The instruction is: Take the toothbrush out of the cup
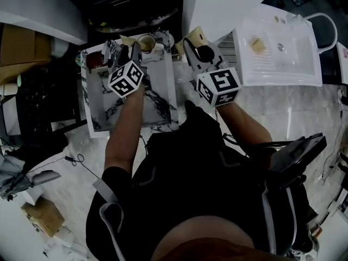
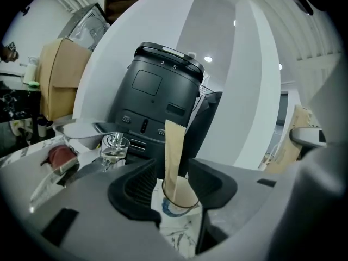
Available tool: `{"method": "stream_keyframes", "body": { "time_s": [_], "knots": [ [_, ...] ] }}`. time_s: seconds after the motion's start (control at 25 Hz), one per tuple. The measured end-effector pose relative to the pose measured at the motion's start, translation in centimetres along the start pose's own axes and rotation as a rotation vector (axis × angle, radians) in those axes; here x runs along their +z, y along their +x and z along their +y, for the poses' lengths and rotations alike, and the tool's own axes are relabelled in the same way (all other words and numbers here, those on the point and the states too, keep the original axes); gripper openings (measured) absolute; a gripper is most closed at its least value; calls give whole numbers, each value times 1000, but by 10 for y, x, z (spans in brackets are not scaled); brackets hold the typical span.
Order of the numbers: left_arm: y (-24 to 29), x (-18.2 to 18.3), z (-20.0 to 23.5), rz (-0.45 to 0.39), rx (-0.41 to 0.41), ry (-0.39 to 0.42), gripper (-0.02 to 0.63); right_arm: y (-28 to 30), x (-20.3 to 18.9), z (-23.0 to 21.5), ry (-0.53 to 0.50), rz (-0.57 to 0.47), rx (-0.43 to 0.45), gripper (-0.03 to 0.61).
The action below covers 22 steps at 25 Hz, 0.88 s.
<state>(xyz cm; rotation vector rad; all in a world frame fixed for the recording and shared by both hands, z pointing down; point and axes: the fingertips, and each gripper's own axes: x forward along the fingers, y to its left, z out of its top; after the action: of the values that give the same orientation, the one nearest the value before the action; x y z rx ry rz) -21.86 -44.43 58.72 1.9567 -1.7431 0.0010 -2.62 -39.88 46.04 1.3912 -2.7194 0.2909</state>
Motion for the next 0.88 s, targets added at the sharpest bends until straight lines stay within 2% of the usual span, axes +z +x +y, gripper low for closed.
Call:
{"method": "stream_keyframes", "body": {
  "time_s": [0.36,0.6,0.88],
  "knots": [
    [25,-2,5,2,16,10,167,5,-7,-14,-5,13,7,52],
    [27,-2,4,-8,1,5,60,5,-12,-18,9,15,1,52],
    [18,7,1,-8,-14,20,34,5,-6,-14,16,7,-2,50]
  ]
}}
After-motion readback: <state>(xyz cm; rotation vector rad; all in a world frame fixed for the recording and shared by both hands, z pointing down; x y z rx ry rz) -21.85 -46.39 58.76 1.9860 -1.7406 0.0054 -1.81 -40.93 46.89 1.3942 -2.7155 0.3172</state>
